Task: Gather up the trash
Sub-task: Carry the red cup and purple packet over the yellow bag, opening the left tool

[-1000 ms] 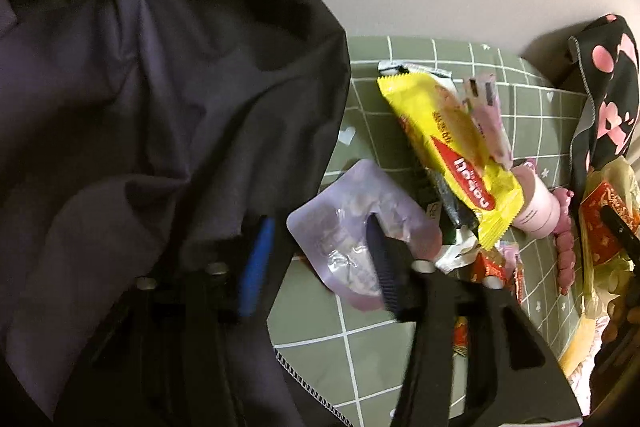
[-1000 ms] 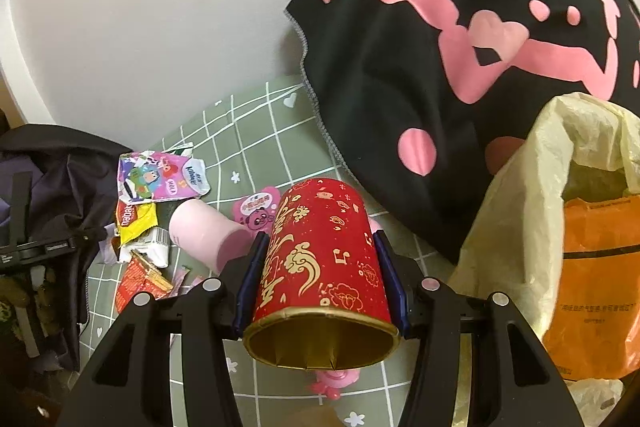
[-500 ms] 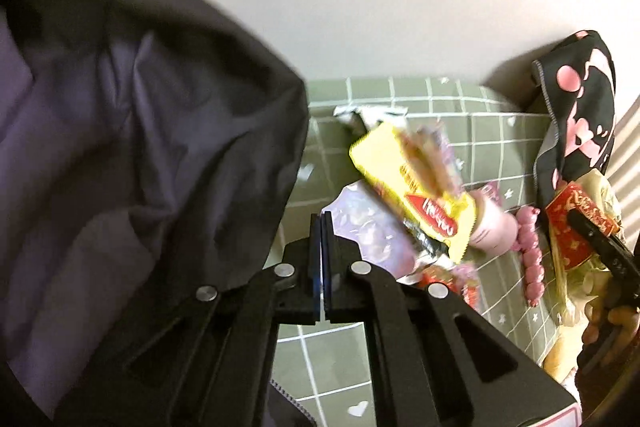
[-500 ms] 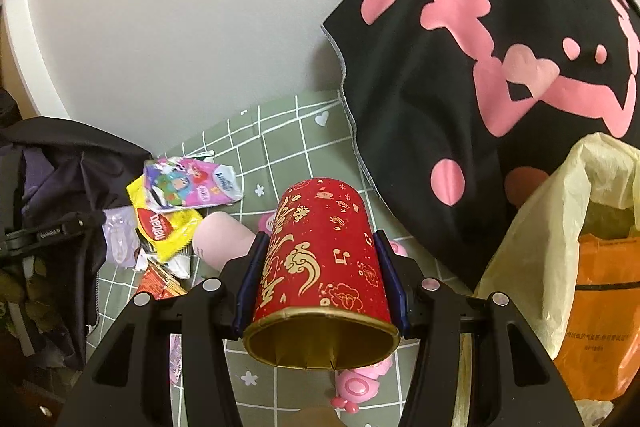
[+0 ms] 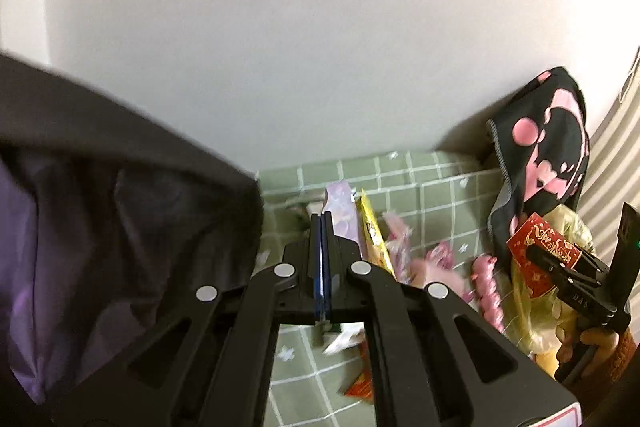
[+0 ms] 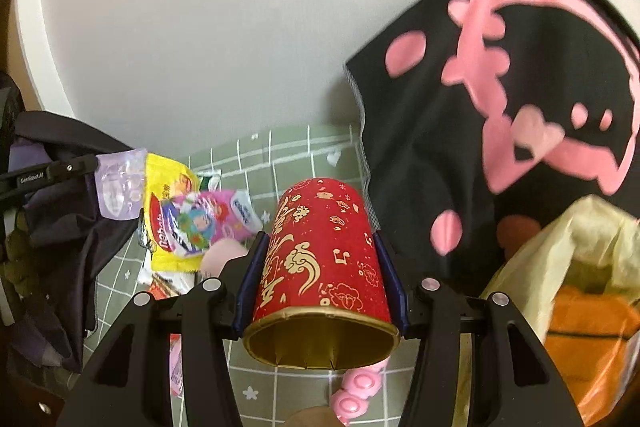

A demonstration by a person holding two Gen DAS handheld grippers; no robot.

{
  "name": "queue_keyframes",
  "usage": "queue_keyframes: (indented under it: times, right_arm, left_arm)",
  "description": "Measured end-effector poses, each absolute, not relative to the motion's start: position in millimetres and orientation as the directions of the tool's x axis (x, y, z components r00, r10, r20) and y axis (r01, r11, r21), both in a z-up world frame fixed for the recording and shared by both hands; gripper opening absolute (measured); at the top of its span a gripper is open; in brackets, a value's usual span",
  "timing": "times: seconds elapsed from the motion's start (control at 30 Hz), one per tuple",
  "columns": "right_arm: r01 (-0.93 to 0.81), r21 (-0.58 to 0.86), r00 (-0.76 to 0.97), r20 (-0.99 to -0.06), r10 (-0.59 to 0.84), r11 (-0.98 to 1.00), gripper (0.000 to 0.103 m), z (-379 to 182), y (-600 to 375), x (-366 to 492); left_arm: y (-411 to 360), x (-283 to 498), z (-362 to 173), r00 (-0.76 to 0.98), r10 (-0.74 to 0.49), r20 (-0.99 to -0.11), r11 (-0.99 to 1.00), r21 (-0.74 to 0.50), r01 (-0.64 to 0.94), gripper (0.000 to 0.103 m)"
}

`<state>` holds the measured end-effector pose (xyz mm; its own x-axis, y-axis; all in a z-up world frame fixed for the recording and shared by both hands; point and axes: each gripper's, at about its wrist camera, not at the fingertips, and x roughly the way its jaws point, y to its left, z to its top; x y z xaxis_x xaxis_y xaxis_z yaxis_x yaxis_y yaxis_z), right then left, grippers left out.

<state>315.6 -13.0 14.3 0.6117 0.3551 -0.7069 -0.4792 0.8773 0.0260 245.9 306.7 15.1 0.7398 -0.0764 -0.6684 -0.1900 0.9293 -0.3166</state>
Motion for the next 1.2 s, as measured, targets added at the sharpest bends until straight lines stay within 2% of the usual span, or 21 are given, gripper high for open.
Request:
queue_keyframes:
  times: [0.57, 1.2]
  right_arm:
    - [-0.407, -0.046, 0.761, -0.57, 0.311, 0.912, 0.049, 96, -57, 302]
    - [-0.152, -0.076, 0.872, -0.48, 0.098, 0.985, 0.049, 136, -189, 267]
  left_arm:
    - [225, 289, 87, 0.808, -0.222, -0.546, 0.957, -0.282, 0.072, 0.0]
    - [46, 323, 112, 0.7, -0.482, -0.527, 0.873, -0.224, 0.433, 0.0]
